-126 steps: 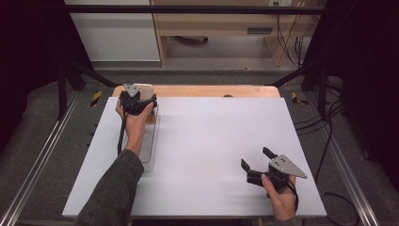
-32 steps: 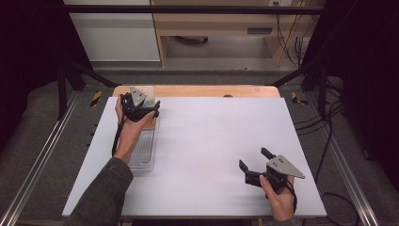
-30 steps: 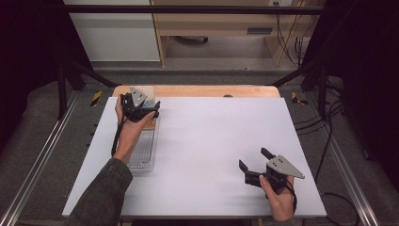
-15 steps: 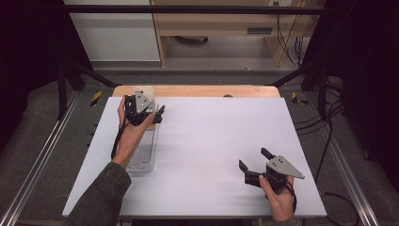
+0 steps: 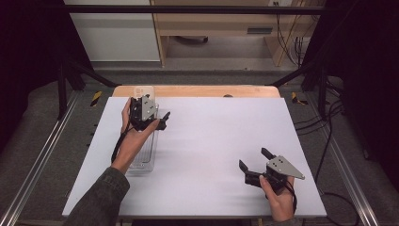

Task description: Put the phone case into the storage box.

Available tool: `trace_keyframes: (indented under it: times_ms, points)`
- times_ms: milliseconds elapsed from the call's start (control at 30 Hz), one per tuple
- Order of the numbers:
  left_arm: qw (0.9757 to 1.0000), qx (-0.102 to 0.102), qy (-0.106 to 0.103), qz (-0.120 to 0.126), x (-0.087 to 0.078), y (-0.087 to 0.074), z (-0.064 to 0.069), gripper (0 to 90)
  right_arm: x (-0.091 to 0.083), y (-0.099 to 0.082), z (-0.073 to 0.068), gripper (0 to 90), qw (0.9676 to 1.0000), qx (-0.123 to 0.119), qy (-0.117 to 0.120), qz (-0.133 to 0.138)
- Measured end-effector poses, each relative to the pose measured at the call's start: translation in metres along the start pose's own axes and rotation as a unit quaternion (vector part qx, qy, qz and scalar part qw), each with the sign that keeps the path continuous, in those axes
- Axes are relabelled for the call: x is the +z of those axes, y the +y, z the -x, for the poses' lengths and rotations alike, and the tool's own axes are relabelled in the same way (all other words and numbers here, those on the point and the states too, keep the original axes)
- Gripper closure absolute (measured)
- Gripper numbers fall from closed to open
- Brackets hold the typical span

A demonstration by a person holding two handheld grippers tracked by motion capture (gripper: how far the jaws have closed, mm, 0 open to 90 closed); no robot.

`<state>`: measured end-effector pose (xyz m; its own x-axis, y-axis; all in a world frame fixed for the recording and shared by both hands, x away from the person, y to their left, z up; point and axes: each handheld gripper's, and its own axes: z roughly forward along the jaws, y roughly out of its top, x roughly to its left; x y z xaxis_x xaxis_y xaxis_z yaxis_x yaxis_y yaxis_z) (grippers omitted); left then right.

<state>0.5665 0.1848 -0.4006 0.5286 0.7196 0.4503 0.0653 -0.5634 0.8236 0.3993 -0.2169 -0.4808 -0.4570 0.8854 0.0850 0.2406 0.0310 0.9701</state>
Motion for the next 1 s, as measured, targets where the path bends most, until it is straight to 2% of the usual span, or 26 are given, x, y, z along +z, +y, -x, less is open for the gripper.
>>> trace_keyframes:
  times_ms: [233, 467, 733, 1000]
  points:
    - [0.9996, 0.024, -0.014, 0.005, -0.008, 0.007, 0.012, 3.9, 0.000, 0.000, 0.000, 6.0, 1.0000, 0.000, -0.001, 0.001]
    - [0.9982, 0.050, -0.031, 0.008, -0.018, 0.013, 0.026, 3.9, -0.001, 0.000, 0.001, 6.0, 1.0000, 0.001, -0.002, 0.002]
    - [0.9973, 0.054, -0.047, 0.015, -0.031, 0.014, 0.041, 3.9, -0.001, 0.000, 0.001, 5.9, 1.0000, -0.001, -0.003, 0.001]
    - [0.9969, 0.052, -0.056, 0.017, -0.044, 0.015, 0.050, 3.9, -0.001, 0.000, 0.002, 5.9, 1.0000, -0.001, -0.004, 0.001]
